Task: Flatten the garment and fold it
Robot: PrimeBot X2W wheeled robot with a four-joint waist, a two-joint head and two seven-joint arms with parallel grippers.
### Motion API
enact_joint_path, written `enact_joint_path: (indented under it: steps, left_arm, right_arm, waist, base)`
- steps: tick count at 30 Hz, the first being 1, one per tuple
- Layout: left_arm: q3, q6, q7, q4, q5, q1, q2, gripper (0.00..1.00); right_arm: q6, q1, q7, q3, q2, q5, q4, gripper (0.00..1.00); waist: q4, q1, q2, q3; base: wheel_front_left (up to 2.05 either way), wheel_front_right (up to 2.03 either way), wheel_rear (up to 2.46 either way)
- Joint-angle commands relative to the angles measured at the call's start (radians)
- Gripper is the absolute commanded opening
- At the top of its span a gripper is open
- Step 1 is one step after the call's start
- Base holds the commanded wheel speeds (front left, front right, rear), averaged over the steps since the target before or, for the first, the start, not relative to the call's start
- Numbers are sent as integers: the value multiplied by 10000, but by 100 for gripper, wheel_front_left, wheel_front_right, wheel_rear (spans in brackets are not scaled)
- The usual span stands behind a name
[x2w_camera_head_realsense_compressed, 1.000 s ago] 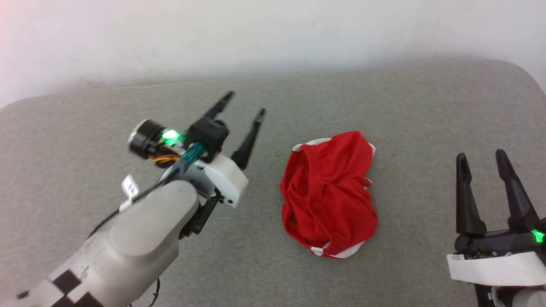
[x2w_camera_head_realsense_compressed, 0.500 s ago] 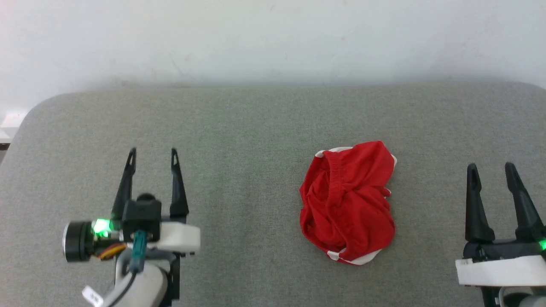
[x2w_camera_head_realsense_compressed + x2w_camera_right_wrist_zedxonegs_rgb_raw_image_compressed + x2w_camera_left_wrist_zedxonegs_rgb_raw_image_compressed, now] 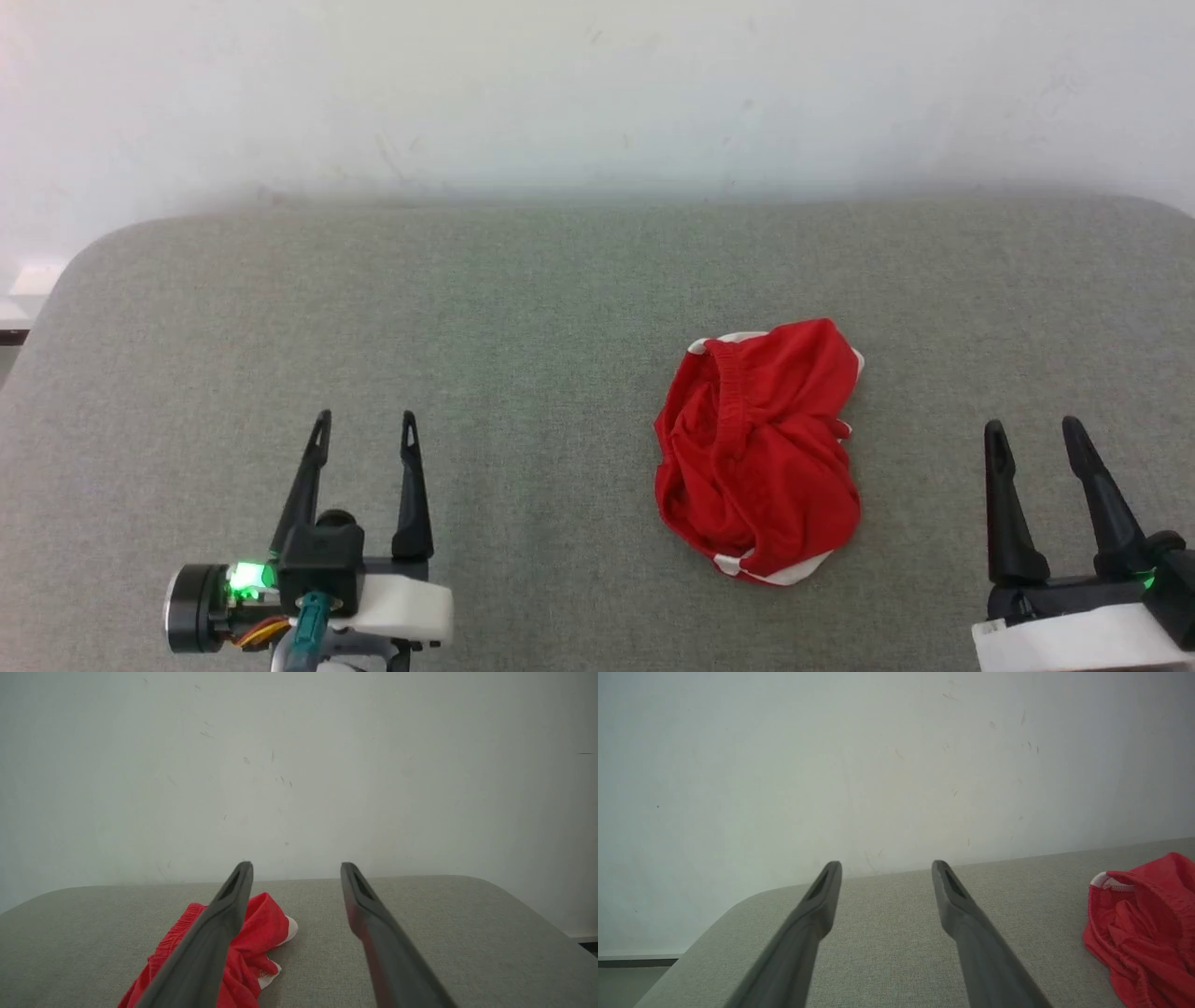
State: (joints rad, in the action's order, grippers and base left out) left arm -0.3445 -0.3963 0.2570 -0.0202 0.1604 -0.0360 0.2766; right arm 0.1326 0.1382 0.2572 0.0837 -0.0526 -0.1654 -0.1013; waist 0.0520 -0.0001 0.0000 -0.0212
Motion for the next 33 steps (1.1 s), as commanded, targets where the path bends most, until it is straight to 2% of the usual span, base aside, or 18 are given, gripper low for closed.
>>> enact_joint_path:
  steps: [1, 10, 12, 16, 21, 24, 28, 33]
  left_arm:
    - [136, 103, 47, -40, -148, 141, -93, 100]
    - [748, 892, 47, -211, -750, -45, -537, 100]
    - [715, 1237, 47, -188, -881, -409, -496, 100]
    - [292, 2310, 47, -393, -1108, -1419, -258, 100]
    - [-769, 3864, 47, -1162, -1363, -2606, -73, 100]
    - [-1540, 4604, -95, -1892, -1608, -3160, -92, 100]
    - [-2771, 5123, -883, -2503, -1772, -3685, -198, 100]
    - [-4736, 5260, -2033, -2749, -1239, -4089, -60, 100]
  right_arm:
    - [-19, 110, 46, -46, 24, 39, 21, 100]
    - [-19, 21, 46, -92, 24, 55, 22, 100]
    - [-19, -17, 46, -78, 24, 54, 20, 100]
    - [-19, -75, 46, -121, 24, 78, 8, 100]
    - [-19, -103, 46, -150, 24, 100, -44, 100]
    - [-19, -87, 46, -147, 24, 115, -46, 100]
    - [-19, -81, 46, -65, 24, 129, -59, 100]
    - [-19, -110, 46, -45, 24, 162, -102, 100]
  waist:
    - [-8, 1, 0, 23]
    - [-98, 1, 0, 109]
    - [-97, 1, 0, 109]
    - [-137, 1, 0, 95]
    - [-298, 1, 0, 40]
    - [-418, 1, 0, 2]
    - [-564, 1, 0, -79]
    - [-690, 1, 0, -255]
  base:
    - [0, 0, 0]
    - [0, 0, 0]
    - [0, 0, 0]
    - [0, 0, 0]
    - [0, 0, 0]
    - [0, 0, 0]
    - [0, 0, 0]
    - [0, 0, 0]
